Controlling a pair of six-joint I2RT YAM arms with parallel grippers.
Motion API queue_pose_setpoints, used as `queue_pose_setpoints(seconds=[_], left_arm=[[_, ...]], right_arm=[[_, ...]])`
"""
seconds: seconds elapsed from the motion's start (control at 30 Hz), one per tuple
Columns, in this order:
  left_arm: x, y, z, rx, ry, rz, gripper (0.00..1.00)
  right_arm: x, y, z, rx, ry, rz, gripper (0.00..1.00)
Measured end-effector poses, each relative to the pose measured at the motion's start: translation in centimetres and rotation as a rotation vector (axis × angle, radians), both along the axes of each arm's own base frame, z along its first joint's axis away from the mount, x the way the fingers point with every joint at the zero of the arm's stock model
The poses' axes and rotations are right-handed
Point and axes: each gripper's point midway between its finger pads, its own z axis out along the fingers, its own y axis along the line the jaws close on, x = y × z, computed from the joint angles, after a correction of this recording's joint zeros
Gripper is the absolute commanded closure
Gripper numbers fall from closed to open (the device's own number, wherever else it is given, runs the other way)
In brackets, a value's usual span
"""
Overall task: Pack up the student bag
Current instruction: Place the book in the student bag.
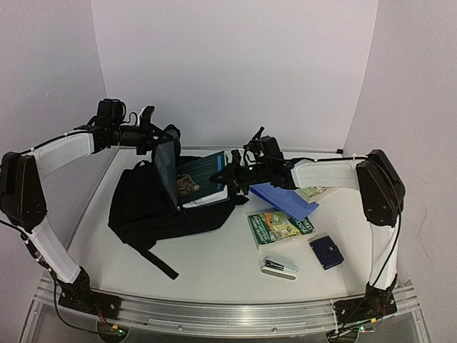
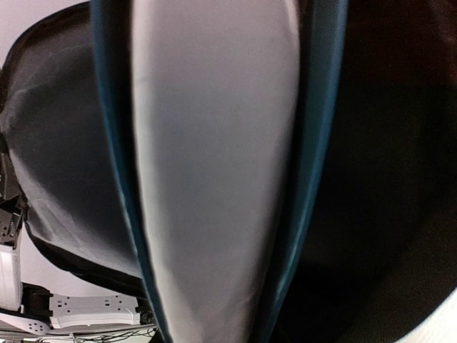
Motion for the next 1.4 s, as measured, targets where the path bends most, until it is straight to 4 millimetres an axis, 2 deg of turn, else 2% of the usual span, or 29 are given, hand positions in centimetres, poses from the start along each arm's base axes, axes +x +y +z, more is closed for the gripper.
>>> queue_pose_setpoints(seconds=[0.3, 0.57, 0.77, 0.87, 1.1, 1.3, 1.4], left_arm=[[0.5, -1.3, -0.4, -0.01, 0.015, -0.047, 1.0], [0.1, -2.3, -0.1, -0.012, 0.01, -0.073, 1.0], [0.1, -2.6, -0.6, -0.007, 0.013, -0.081, 1.0], [0.2, -2.6, -0.6, -0.004, 0.006, -0.082, 1.0], [0.5, -2.1, -1.7, 0.037, -0.018, -0.059, 1.0], [0.7, -0.5, -4.2, 0.1, 0.025, 0.002, 1.0], [0.8, 0.1, -4.7, 0.127, 0.029, 0.024, 1.0]], right_arm=[[0.6, 5.1, -2.5, 0.007, -0.009, 0.05, 0.81], [1.7, 9.4, -4.3, 0.032, -0.041, 0.07, 0.77], [2.2, 11.6, -5.5, 0.035, -0.075, 0.054, 0.67], [2.5, 12.4, -5.5, 0.043, -0.094, 0.049, 0.56], [3.2, 12.3, -6.3, 0.004, -0.159, 0.013, 0.27], [3.2, 9.2, -10.0, -0.166, -0.194, -0.046, 0.16], [3.7, 7.2, -9.7, -0.253, -0.233, -0.11, 0.14]])
